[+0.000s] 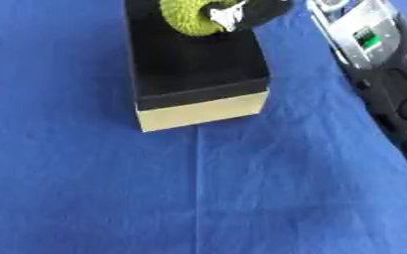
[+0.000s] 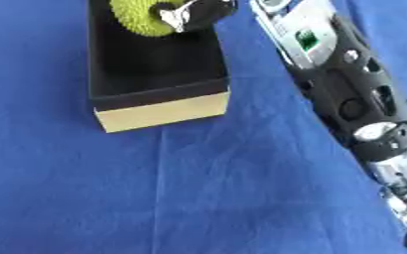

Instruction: Pick up objects on the table and place them in the box.

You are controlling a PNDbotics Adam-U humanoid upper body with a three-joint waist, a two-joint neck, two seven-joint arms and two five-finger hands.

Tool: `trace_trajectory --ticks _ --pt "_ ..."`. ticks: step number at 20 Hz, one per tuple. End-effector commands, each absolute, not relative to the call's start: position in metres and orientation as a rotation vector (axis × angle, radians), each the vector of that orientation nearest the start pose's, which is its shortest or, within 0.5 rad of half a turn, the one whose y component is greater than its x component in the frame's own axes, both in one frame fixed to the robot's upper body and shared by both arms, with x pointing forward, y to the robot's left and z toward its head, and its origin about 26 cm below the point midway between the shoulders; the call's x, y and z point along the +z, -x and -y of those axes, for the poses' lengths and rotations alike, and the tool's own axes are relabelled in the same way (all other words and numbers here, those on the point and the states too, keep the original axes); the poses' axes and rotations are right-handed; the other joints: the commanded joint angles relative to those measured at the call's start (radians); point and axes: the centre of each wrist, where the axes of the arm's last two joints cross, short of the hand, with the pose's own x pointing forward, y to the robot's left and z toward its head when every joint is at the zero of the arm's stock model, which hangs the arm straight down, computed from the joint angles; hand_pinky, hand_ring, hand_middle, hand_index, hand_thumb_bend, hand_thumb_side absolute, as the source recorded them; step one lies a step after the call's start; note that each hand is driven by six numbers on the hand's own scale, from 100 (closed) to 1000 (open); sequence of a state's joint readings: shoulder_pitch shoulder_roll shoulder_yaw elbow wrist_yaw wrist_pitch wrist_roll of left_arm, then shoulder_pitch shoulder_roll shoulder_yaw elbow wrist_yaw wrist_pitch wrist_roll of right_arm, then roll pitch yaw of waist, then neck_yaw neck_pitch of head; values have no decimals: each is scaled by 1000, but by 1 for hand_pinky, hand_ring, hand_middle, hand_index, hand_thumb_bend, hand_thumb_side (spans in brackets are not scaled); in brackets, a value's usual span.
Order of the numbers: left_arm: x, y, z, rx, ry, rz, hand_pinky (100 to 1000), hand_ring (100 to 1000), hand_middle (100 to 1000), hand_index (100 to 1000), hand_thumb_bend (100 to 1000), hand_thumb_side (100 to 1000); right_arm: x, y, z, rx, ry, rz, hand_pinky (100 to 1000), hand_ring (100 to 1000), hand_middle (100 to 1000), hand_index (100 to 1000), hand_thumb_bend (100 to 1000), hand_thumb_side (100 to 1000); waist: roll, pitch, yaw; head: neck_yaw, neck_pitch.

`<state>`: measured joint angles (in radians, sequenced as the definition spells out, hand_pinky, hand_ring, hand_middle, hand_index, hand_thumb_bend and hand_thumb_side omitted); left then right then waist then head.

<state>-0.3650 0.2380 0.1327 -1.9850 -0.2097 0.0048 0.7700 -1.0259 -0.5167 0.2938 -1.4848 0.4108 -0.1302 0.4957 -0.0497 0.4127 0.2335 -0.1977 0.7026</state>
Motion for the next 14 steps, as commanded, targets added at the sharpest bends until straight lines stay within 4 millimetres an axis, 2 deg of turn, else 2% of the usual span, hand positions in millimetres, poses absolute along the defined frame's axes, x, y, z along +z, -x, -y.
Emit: trace_trajectory --ticks 1,8,10,11,12,13,14 --pt "224 -305 -273 622 -792 2394 495 649 620 666 899 754 338 -410 185 -2250 -777 -2705 772 536 412 640 100 100 5 -111 2 -4 8" --pt "223 -305 -272 620 -787 2392 494 649 620 666 900 753 319 -433 182 -2398 -934 -2619 758 557 463 687 100 100 6 -111 2 -8 8" --pt "223 -305 -272 619 -786 2393 494 649 619 666 900 753 312 -439 181 -2454 -933 -2575 772 584 496 713 160 100 7 -110 3 -10 8" --pt "224 -305 -272 619 -785 2393 494 649 620 665 901 753 310 -440 180 -2472 -925 -2553 791 637 568 762 272 100 7 -109 4 -10 8" --pt "224 -305 -272 620 -785 2393 494 649 620 665 901 753 309 -442 180 -2484 -915 -2533 793 644 578 767 285 100 7 -109 4 -10 9" --pt "224 -305 -272 620 -785 2393 494 649 620 665 901 753 309 -442 180 -2487 -904 -2516 810 708 659 816 361 100 7 -108 4 -9 9" --pt "224 -305 -272 620 -784 2393 494 649 620 665 901 752 310 -442 181 -2481 -894 -2503 824 744 712 851 395 100 6 -107 4 -8 10"
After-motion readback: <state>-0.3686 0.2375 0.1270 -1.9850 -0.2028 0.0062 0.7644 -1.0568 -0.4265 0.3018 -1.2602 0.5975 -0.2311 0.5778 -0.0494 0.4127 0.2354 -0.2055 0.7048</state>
